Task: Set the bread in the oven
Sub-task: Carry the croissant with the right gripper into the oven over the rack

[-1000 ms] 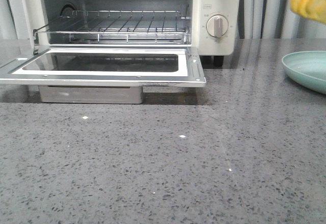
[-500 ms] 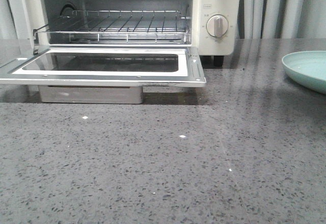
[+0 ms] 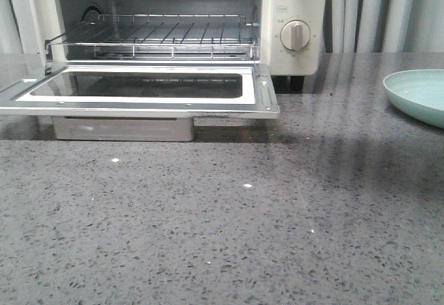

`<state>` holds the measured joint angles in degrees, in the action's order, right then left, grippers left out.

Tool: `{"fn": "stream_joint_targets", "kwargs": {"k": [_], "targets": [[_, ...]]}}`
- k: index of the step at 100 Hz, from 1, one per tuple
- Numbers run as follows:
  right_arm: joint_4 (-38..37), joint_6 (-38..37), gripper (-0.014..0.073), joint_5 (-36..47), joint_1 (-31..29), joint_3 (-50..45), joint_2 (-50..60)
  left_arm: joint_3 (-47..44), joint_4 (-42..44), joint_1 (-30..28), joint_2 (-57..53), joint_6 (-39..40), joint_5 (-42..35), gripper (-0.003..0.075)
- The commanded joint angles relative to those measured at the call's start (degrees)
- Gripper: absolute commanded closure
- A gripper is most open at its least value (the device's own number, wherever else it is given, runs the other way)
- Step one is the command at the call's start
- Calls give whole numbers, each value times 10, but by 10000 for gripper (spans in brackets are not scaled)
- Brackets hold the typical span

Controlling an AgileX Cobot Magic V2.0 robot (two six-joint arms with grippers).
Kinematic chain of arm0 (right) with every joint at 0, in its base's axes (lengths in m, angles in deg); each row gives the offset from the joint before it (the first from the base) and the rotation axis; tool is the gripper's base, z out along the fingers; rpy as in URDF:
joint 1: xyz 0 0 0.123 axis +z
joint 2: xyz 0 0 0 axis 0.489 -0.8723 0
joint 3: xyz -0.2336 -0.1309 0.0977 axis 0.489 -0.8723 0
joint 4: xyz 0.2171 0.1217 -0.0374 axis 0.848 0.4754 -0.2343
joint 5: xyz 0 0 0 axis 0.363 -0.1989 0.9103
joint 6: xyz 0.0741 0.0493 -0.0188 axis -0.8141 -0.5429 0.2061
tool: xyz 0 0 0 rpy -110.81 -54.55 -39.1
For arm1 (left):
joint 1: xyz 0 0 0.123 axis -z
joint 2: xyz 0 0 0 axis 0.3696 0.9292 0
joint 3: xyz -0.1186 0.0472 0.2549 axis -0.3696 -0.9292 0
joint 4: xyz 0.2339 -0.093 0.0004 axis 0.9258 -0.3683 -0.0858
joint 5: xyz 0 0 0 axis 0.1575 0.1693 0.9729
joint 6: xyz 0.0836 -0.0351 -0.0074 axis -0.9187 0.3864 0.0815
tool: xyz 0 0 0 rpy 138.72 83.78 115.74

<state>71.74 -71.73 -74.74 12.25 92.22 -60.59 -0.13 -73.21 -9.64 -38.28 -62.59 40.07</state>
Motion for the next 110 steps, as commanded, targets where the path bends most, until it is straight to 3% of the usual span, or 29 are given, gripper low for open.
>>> {"fn": "stream_joint_targets", "kwargs": {"k": [1,20,58,110], "targets": [[-13,7,661,18,2,34,-15,15,-6,-1,7,7,-39,741],[-23,30,661,11,4,100,-89,15,-8,-1,7,7,-39,741],[-165,31,661,25,42,229,-230,15,-8,-1,7,7,-39,741],[-269,31,661,189,42,261,-322,15,-8,-1,7,7,-39,741]]}}
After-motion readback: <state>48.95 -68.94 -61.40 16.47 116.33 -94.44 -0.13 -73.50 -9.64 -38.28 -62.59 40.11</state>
